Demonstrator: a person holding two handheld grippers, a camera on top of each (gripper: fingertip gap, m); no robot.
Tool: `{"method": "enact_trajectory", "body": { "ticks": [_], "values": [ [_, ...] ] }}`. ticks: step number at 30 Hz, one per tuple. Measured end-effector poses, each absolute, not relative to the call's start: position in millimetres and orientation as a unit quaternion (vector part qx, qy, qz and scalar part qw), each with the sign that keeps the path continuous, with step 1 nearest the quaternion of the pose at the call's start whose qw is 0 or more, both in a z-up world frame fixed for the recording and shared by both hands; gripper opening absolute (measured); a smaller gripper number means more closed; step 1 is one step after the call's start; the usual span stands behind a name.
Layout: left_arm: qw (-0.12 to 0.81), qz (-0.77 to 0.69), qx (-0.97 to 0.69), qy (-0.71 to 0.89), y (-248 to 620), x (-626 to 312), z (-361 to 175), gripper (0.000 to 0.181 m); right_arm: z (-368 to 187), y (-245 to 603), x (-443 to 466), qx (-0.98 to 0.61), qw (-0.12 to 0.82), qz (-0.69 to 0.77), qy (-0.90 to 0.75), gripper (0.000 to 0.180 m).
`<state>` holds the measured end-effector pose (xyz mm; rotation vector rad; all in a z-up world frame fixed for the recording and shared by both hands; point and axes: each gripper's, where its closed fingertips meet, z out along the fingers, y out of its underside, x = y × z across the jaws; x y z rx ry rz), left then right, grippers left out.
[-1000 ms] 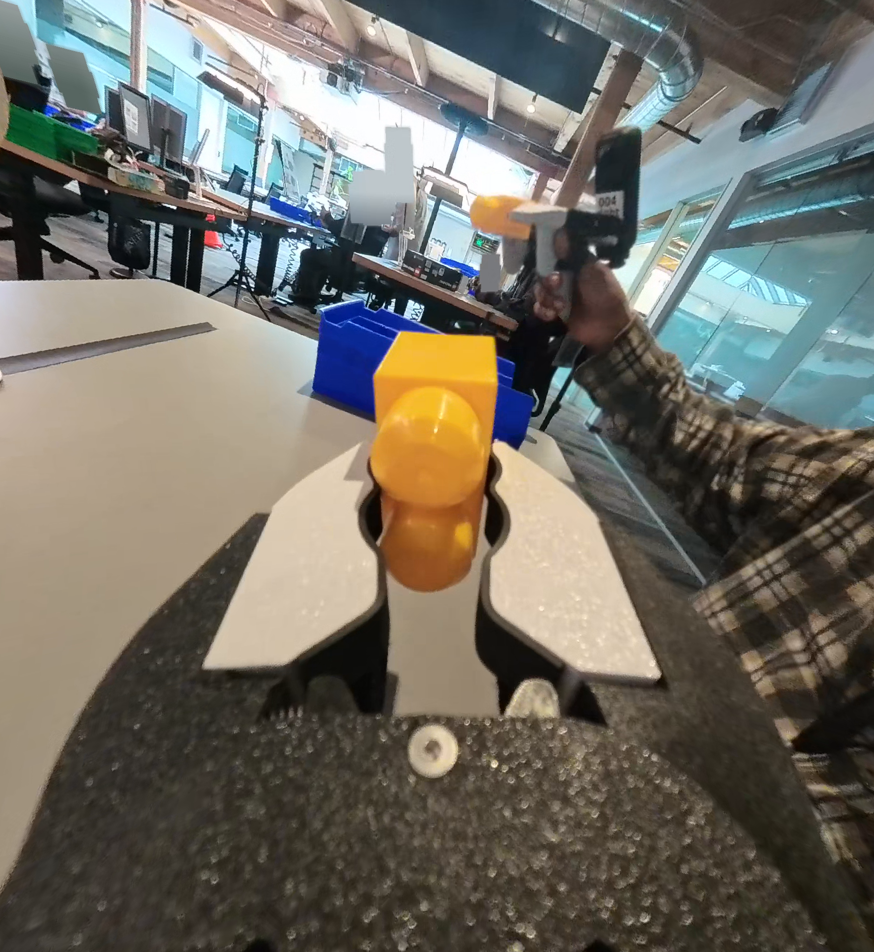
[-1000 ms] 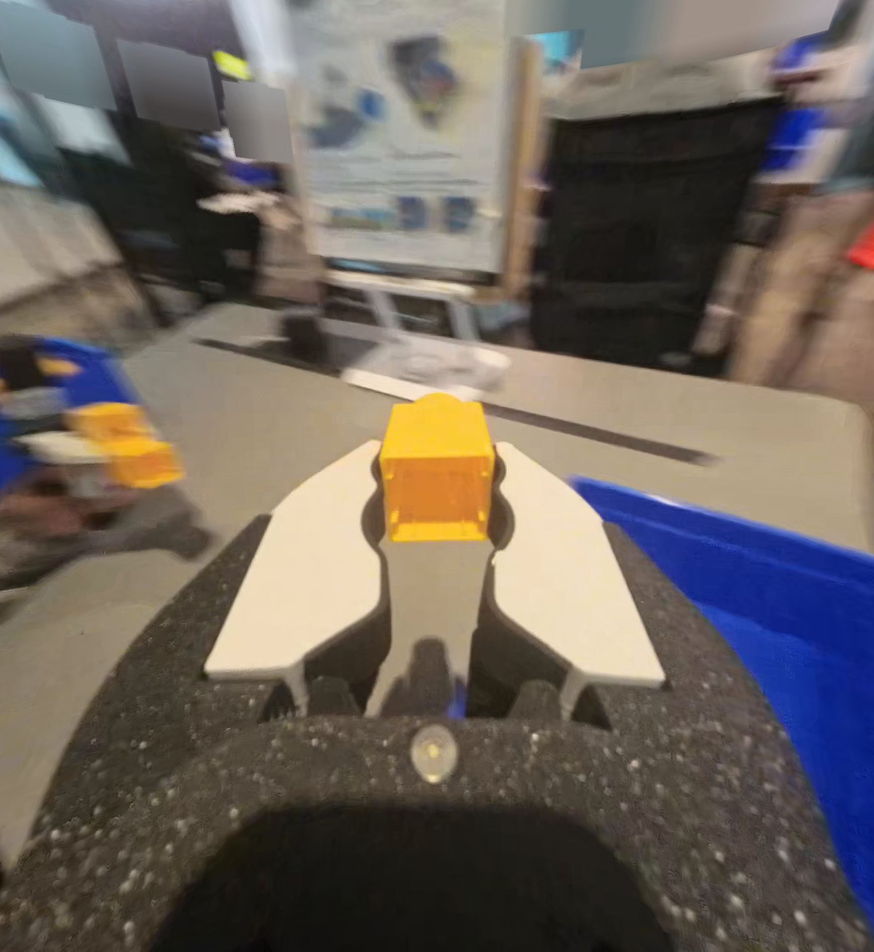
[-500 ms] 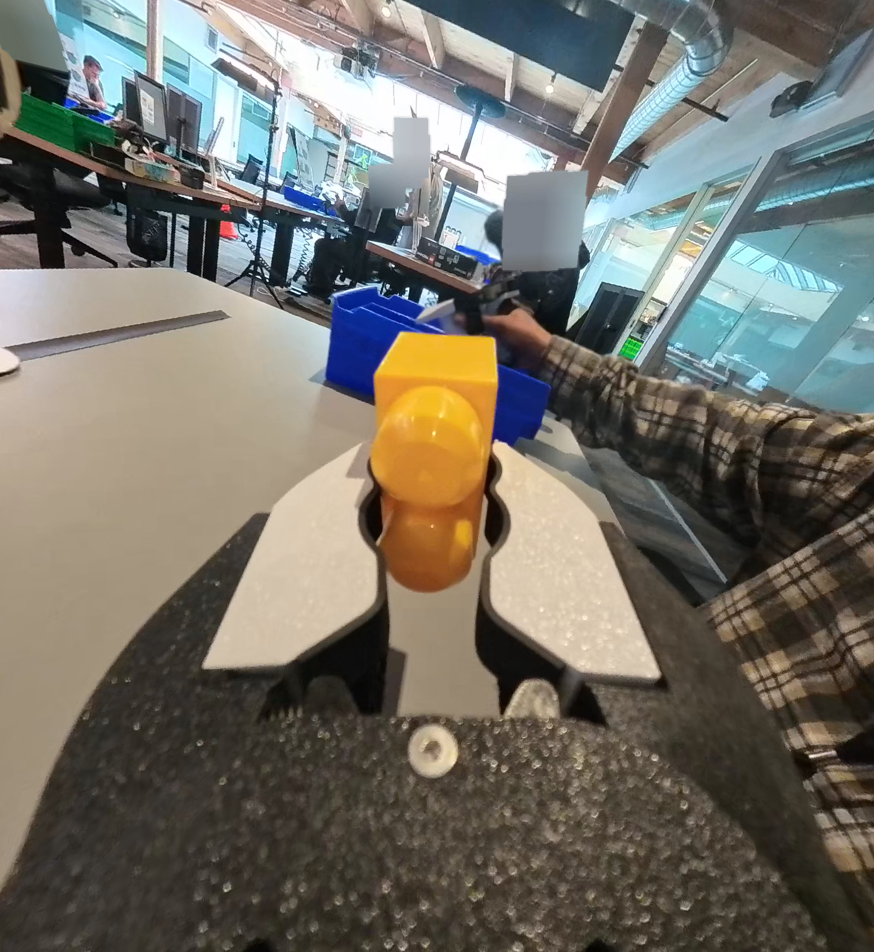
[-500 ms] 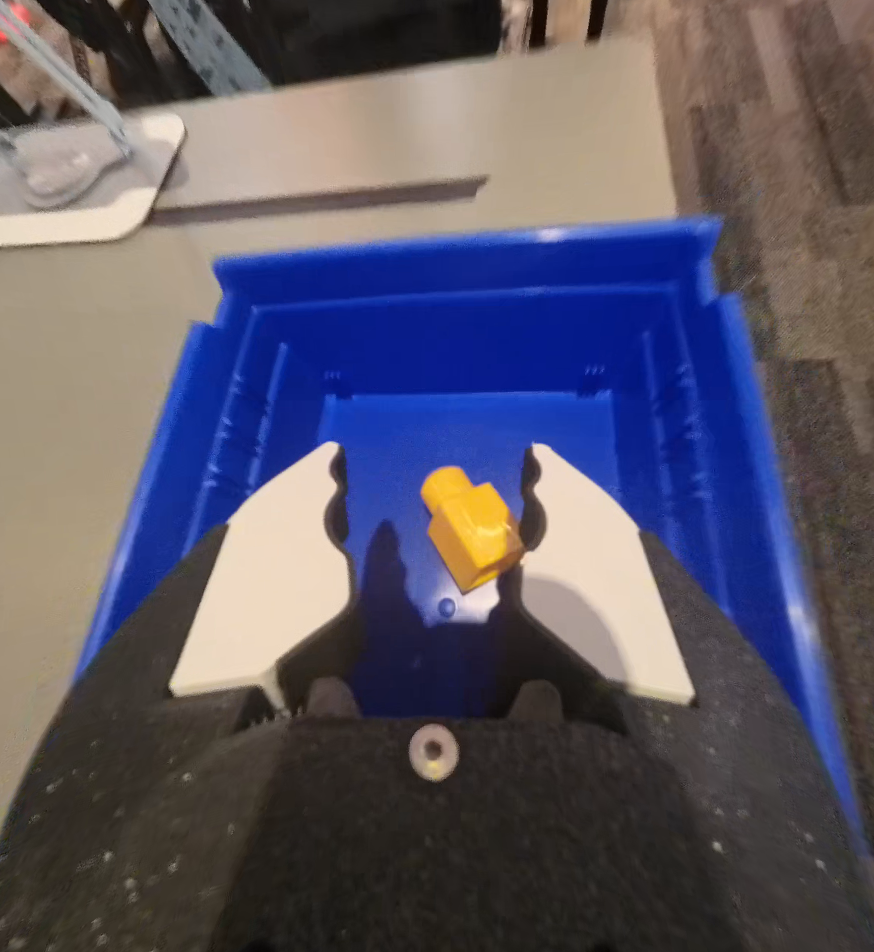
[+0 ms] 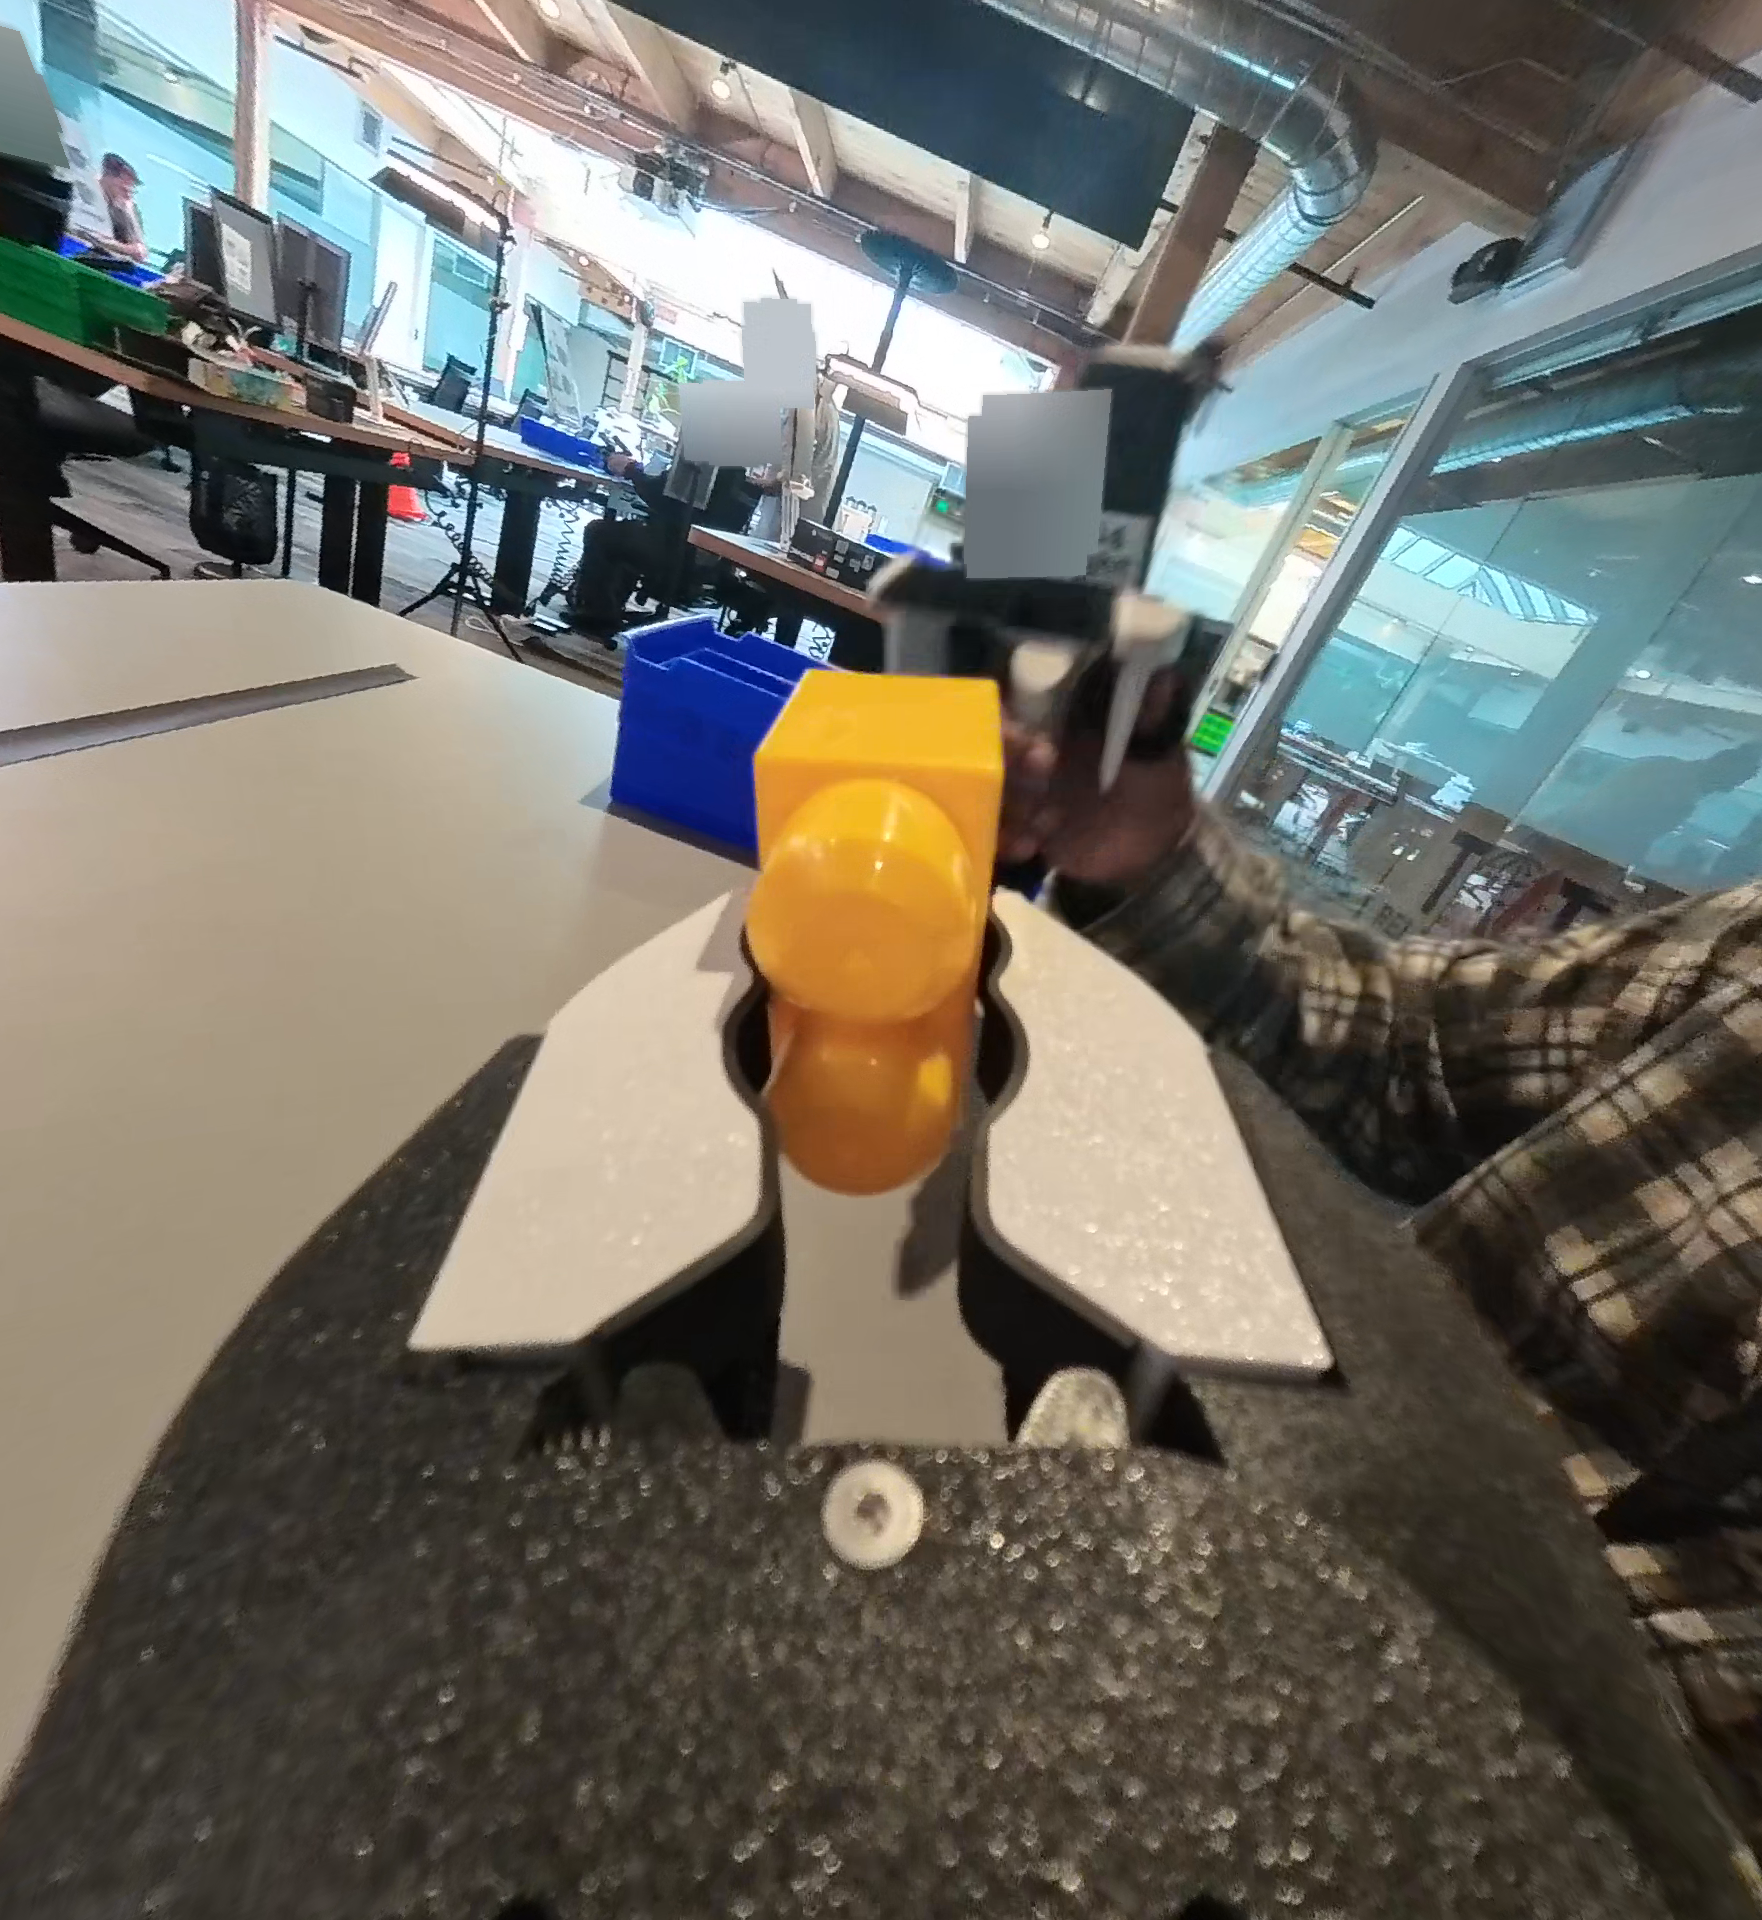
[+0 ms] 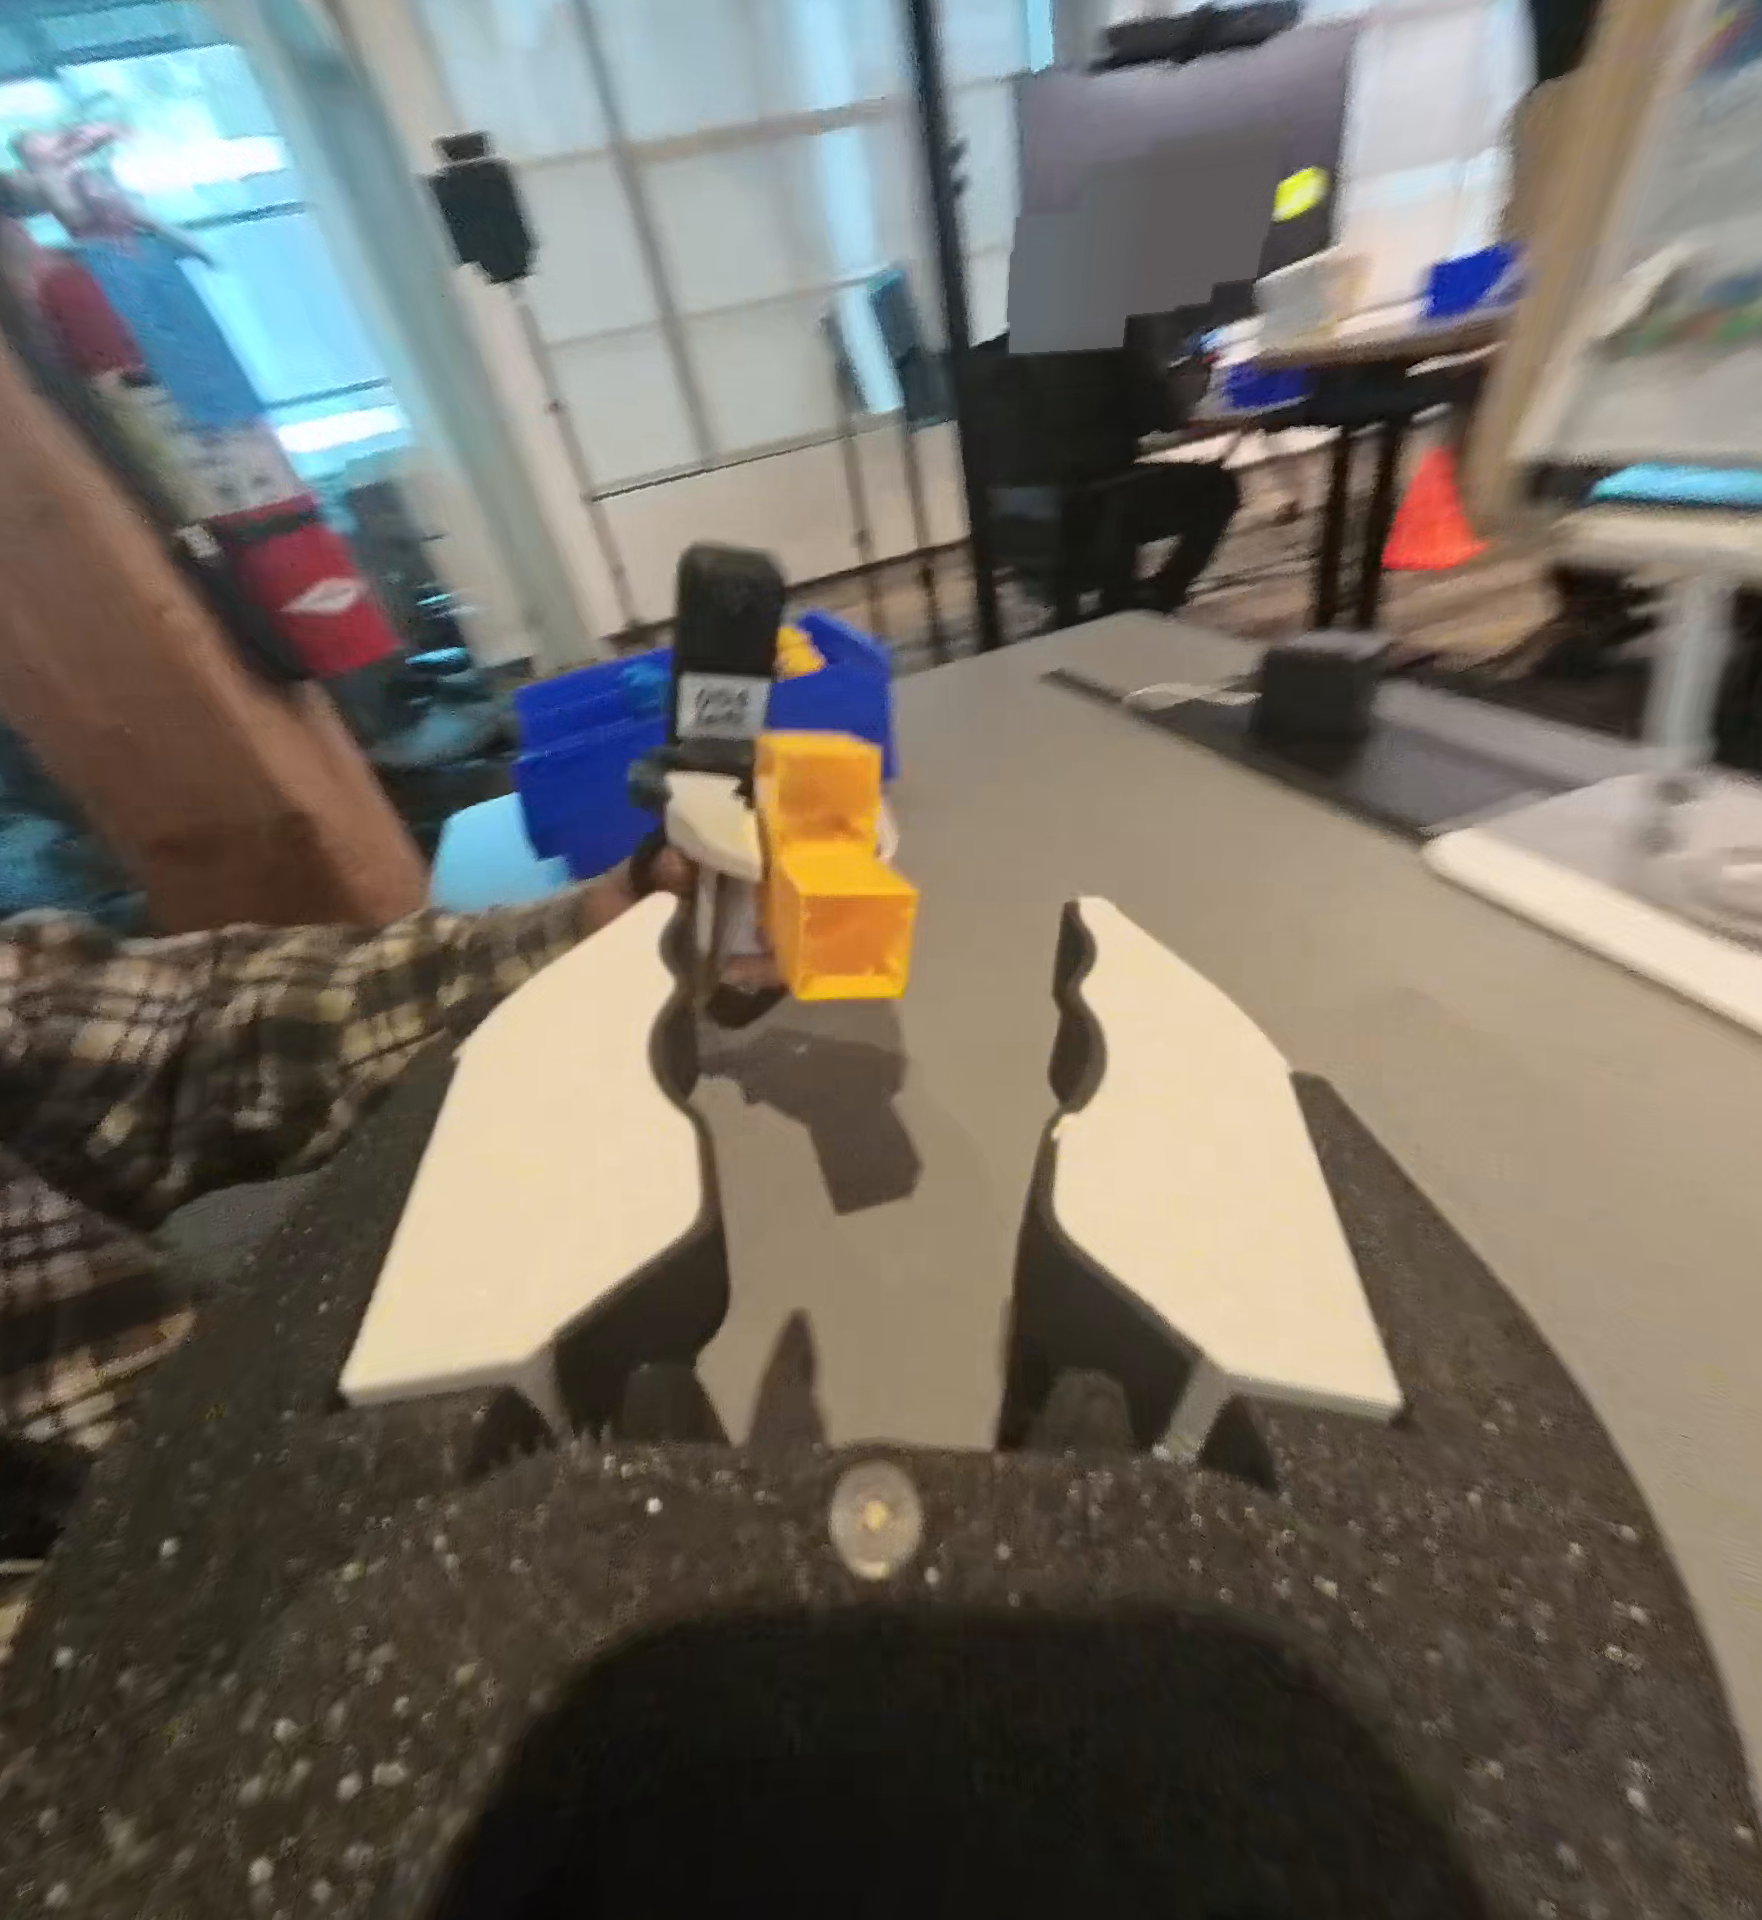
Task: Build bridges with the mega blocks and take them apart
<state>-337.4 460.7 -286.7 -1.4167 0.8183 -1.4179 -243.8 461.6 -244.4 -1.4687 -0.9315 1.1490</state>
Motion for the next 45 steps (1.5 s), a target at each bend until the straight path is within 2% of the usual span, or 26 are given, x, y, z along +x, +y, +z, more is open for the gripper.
{"method": "enact_trajectory", "body": {
  "ticks": [3, 8, 10, 13, 17, 22, 25, 27, 29, 33, 35, 36, 37, 39, 40, 43, 45],
  "values": [
    [0.468, -0.589, -0.567, 0.336, 457.1, -335.3, -283.7, 0.037, -276.4, 460.7, -281.9, -0.6, 0.446, 0.522, -0.41, 0.065],
    [0.454, -0.598, -0.563, 0.346, 452.4, -328.3, -284.6, 0.036, -290.0, 451.3, -307.7, -0.597, 0.416, 0.51, -0.459, 0.057],
    [0.453, -0.599, -0.56, 0.35, 450.1, -325.4, -284.8, 0.037, -289.3, 446.2, -312.3, -0.591, 0.402, 0.522, -0.466, 0.037],
    [0.444, -0.596, -0.567, 0.355, 449.9, -324.3, -288.6, 0.036, -293.3, 445.5, -311.0, -0.619, 0.372, 0.523, -0.454, 0.035],
    [0.462, -0.579, -0.569, 0.357, 449.4, -319.6, -286.7, 0.037, -286.1, 442.3, -294.4, -0.654, 0.381, 0.478, -0.446, 0.034],
    [0.521, -0.559, -0.576, 0.29, 479.6, -373.0, -272.2, 0.037, -228.0, 464.7, -176.2, -0.701, 0.468, 0.426, -0.329, 0.035],
    [0.529, -0.543, -0.581, 0.297, 481.1, -377.8, -269.7, 0.036, -222.8, 489.1, -51.7, -0.787, 0.507, 0.237, -0.259, 0.035],
    [0.524, -0.536, -0.583, 0.314, 476.6, -370.1, -270.5, 0.036, -236.5, 493.3, 27.0, -0.841, 0.484, 0.129, -0.206, 0.035],
    [0.512, -0.516, -0.596, 0.341, 472.4, -359.6, -278.4, 0.036, -263.9, 489.8, 76.0, -0.878, 0.438, 0.094, -0.167, 0.036],
    [0.498, -0.498, -0.607, 0.367, 467.6, -346.6, -290.0, 0.036, -341.1, 483.3, 106.3, -0.927, 0.336, 0.092, -0.137, 0.037],
    [0.491, -0.497, -0.612, 0.371, 467.1, -345.0, -294.0, 0.036, -369.6, 484.9, 110.4, -0.935, 0.315, 0.092, -0.137, 0.037],
    [0.489, -0.49, -0.617, 0.374, 467.9, -345.4, -297.2, 0.036, -377.4, 486.1, 111.9, -0.935, 0.313, 0.095, -0.136, 0.042],
    [0.487, -0.483, -0.622, 0.378, 468.8, -345.8, -300.6, 0.036, -379.3, 488.6, 115.0, -0.934, 0.317, 0.092, -0.133, 0.056],
    [0.48, -0.475, -0.63, 0.383, 470.5, -346.3, -306.5, 0.036, -363.9, 498.5, 125.1, -0.923, 0.356, 0.066, -0.128, 0.089],
    [0.477, -0.475, -0.632, 0.384, 470.9, -346.1, -308.3, 0.036, -347.2, 504.1, 125.7, -0.911, 0.385, 0.06, -0.134, 0.094],
    [0.465, -0.475, -0.637, 0.391, 470.3, -344.3, -312.7, 0.036, -271.4, 516.3, 96.1, -0.844, 0.503, 0.074, -0.168, 0.087],
    [0.463, -0.469, -0.638, 0.398, 469.0, -342.4, -314.8, 0.036, -221.8, 513.7, 43.2, -0.78, 0.571, 0.127, -0.222, 0.078]
  ]
}}
